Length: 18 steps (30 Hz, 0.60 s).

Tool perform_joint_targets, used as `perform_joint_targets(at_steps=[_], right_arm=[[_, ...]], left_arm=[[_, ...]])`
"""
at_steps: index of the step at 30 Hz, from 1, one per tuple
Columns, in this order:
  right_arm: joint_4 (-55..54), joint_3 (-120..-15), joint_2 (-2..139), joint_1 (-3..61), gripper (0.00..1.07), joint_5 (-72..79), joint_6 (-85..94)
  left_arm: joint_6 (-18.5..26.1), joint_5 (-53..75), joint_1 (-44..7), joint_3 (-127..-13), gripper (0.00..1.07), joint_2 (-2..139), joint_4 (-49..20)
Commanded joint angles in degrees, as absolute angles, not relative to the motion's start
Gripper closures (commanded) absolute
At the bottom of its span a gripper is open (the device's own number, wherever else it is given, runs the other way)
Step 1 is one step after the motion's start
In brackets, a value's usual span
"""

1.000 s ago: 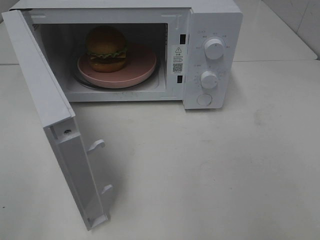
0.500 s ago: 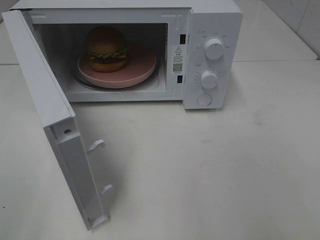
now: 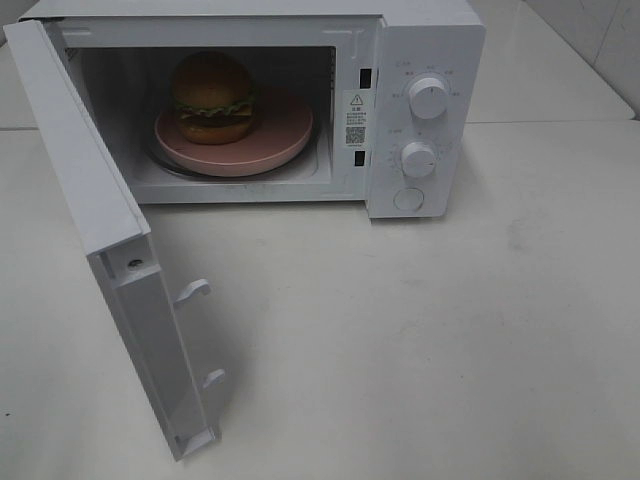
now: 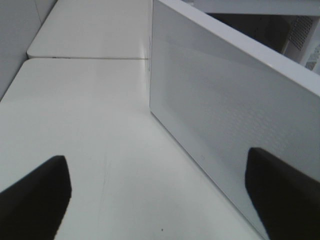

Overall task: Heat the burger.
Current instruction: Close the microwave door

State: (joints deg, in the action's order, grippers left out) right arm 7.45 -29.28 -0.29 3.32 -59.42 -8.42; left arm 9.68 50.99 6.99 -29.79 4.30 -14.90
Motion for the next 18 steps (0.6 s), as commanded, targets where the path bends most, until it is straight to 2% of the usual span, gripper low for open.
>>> perform_joint_targets(at_steps=[1,2,3,4,5,6,7,8,9,17,18], right_arm=[[7.3,-29.2,-1.8,2.9,0.32,-59.3,-8.6],[7.3,-29.2,-1.8,2.9,0.32,-59.3,-8.6],[7.3,-29.2,-1.8,2.9,0.32,-59.3,-8.6],[7.3,-29.2,-1.8,2.9,0.32,-59.3,-8.6],[7.3,-29.2,-1.8,2.9,0.32,-59.3,-8.6],[7.3,-29.2,-1.8,2.9,0.32,-59.3,-8.6],[7.3,-29.2,-1.8,2.9,0.32,-59.3,-8.6],[7.3,-29.2,-1.8,2.9,0.32,-59.3,-8.6],[7.3,-29.2,-1.8,2.9,0.32,-59.3,-8.6],[7.3,-29.2,-1.8,2.9,0.32,-59.3,-8.5],[7.3,-29.2,-1.8,2.9,0.32,-59.3,-8.5]], left_arm=[[9.6,43.8,6.8,-28.9,0.48,7.3,-15.0],[9.6,43.8,6.8,-28.9,0.48,7.3,-15.0],[9.6,42.6,6.8,-28.5,0.58,7.8,-15.0],[9.6,41.0,6.8,-27.6,0.76,9.3,-15.0],[9.6,41.0,6.8,-27.6,0.76,9.3,-15.0],[9.6,40.7,6.8,-27.2,0.85,10.1,-15.2],[9.6,39.3,6.8,-26.1,1.02,11.1,-15.4],[9.6,39.3,6.8,-26.1,1.02,11.1,-15.4],[9.9,37.2,6.8,-24.9,1.07,11.8,-15.5],[9.9,25.1,6.8,-18.2,1.07,13.3,-15.5],[9.9,20.5,6.8,-16.3,1.07,13.9,-15.6]])
